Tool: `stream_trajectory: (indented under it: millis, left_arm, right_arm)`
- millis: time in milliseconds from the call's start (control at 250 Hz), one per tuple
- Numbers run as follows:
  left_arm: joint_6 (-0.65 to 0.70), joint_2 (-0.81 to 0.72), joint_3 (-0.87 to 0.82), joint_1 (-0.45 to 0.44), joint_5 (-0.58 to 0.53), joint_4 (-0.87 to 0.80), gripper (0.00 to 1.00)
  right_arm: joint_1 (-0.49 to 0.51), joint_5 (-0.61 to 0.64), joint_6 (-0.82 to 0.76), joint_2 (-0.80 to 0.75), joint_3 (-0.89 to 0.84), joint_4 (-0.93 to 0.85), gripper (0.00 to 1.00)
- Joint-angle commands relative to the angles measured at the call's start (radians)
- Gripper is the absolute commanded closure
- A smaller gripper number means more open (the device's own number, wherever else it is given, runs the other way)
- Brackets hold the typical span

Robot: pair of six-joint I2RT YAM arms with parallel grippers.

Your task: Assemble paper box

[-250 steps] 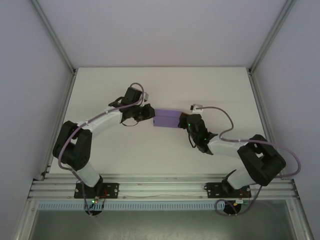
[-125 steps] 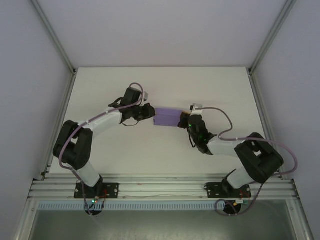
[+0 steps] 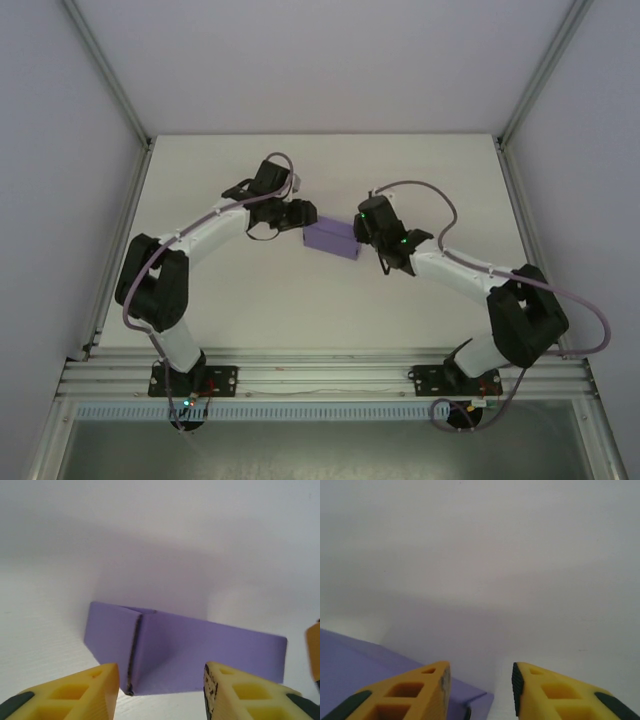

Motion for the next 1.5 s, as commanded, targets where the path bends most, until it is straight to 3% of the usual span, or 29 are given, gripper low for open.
stream_trajectory:
  millis: [0,104,168,204,260,276,408,488,807,999,1131,1191,1343,1495]
  left_arm:
    - [0.033,-0.024,0.034,-0.001,-0.075,-0.081,0.47]
    - [0.047,-0.043,0.046,-0.001,-0.126,-0.118,0.35]
    - [0.056,-0.057,0.051,0.002,-0.156,-0.130,0.22]
    - [0.053,-0.068,0.051,0.005,-0.177,-0.133,0.01]
    - [0.050,-0.092,0.046,0.018,-0.203,-0.126,0.00]
    - [0.047,-0.100,0.044,0.022,-0.213,-0.125,0.00]
    - [0.036,-0.173,0.002,0.069,-0.293,-0.103,0.00]
    - [0.029,-0.211,-0.035,0.098,-0.318,-0.097,0.00]
    - [0.026,-0.326,-0.159,0.139,-0.401,-0.126,0.00]
    - [0.025,-0.376,-0.201,0.142,-0.431,-0.127,0.00]
    - [0.029,-0.401,-0.214,0.143,-0.452,-0.139,0.00]
    - [0.029,-0.414,-0.219,0.143,-0.455,-0.139,0.00]
    - [0.029,-0.448,-0.245,0.142,-0.460,-0.131,0.00]
    - [0.025,-0.470,-0.263,0.142,-0.479,-0.132,0.00]
  right_arm:
    - [-0.019,0.026,-0.023,0.015,0.062,-0.112,0.58]
    - [-0.028,0.006,-0.058,0.006,0.094,-0.112,0.52]
    - [-0.039,-0.072,-0.126,-0.005,0.103,-0.103,0.41]
    - [-0.045,-0.146,-0.189,-0.010,0.110,-0.100,0.32]
    - [-0.046,-0.246,-0.298,-0.013,0.123,-0.117,0.02]
    - [-0.047,-0.267,-0.327,-0.013,0.127,-0.123,0.00]
    - [-0.048,-0.463,-0.624,0.017,0.163,-0.210,0.00]
    - [-0.047,-0.511,-0.759,0.060,0.208,-0.277,0.00]
    - [-0.047,-0.474,-1.026,0.329,0.440,-0.516,0.01]
    - [-0.046,-0.384,-1.051,0.438,0.560,-0.608,0.19]
    - [-0.009,-0.199,-1.094,0.465,0.575,-0.586,0.49]
    - [0.010,-0.103,-1.122,0.463,0.561,-0.545,0.57]
    - [0.053,0.073,-1.238,0.447,0.505,-0.418,0.57]
    - [0.103,0.233,-1.477,0.408,0.308,-0.077,0.52]
